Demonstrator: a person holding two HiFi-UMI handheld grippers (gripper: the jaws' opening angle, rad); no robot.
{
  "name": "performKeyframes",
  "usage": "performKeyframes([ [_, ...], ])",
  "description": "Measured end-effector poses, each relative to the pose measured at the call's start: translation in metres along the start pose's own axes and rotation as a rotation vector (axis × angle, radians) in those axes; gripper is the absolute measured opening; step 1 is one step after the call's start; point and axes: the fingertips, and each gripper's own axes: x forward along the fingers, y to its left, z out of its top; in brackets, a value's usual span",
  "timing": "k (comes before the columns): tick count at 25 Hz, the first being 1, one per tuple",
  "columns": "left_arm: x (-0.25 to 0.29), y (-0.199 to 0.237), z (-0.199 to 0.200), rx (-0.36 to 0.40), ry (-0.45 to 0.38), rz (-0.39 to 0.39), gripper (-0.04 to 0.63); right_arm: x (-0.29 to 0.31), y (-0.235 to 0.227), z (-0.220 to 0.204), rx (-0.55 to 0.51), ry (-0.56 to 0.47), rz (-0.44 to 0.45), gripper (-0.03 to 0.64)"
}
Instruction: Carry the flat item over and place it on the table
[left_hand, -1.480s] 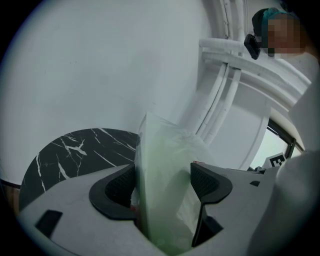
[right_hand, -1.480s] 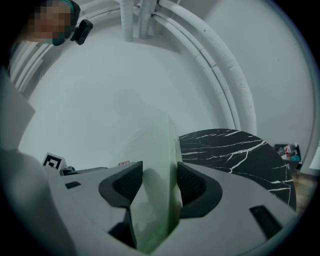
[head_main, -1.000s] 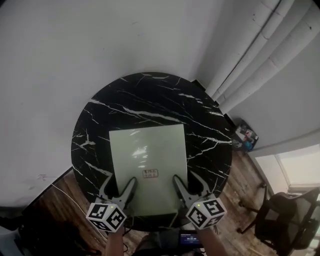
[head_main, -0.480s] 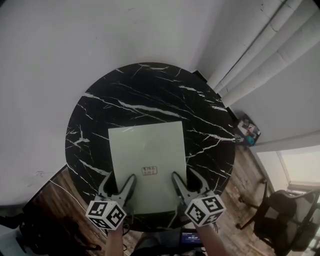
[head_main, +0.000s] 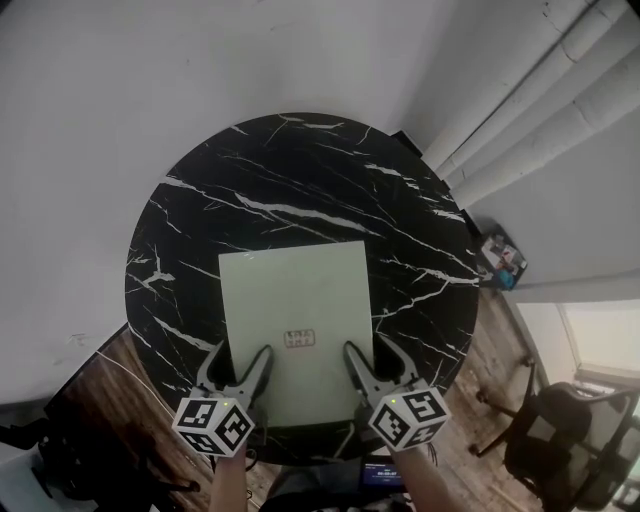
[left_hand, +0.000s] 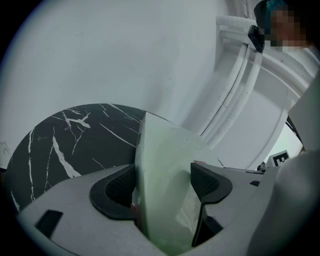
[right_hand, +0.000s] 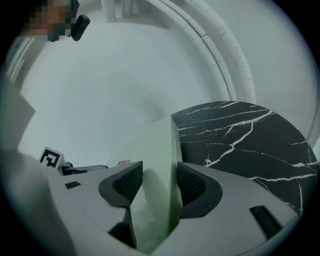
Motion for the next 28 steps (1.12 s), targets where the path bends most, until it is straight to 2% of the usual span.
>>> performKeyframes([
  [11,0.010,0.007,-0.006,-0.001,0.044,0.027,0.354,0.010,-0.005,-0.006,-0.020,0.073,-0.032,0.213],
  [21,0.013,0.008,-0.008,-0.005,0.065,0.036,0.354,0.011,-0.007,-0.006,-0.020,0.079,-0.041,0.213],
  [28,0.014,0.008,-0.007,0.020,0.054,0.053,0.354,0.012,-0.006,-0.005,-0.043,0.074,-0.049,0.213],
])
